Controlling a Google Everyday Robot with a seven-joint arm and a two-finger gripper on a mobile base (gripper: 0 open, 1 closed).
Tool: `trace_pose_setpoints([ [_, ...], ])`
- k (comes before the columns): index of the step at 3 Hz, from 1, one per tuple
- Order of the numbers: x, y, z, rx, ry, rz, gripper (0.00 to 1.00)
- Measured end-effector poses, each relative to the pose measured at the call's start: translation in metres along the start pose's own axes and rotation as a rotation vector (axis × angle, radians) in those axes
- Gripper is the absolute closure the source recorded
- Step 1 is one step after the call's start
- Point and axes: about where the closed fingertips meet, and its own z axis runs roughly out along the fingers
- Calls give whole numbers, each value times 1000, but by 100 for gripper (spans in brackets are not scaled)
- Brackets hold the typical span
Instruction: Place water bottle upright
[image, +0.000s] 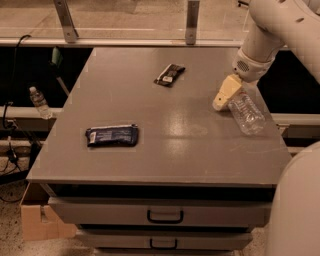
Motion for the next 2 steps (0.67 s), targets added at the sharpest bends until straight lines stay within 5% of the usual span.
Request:
trace_pose_setpoints([
  [2, -5, 7, 5, -37, -12, 14, 61],
])
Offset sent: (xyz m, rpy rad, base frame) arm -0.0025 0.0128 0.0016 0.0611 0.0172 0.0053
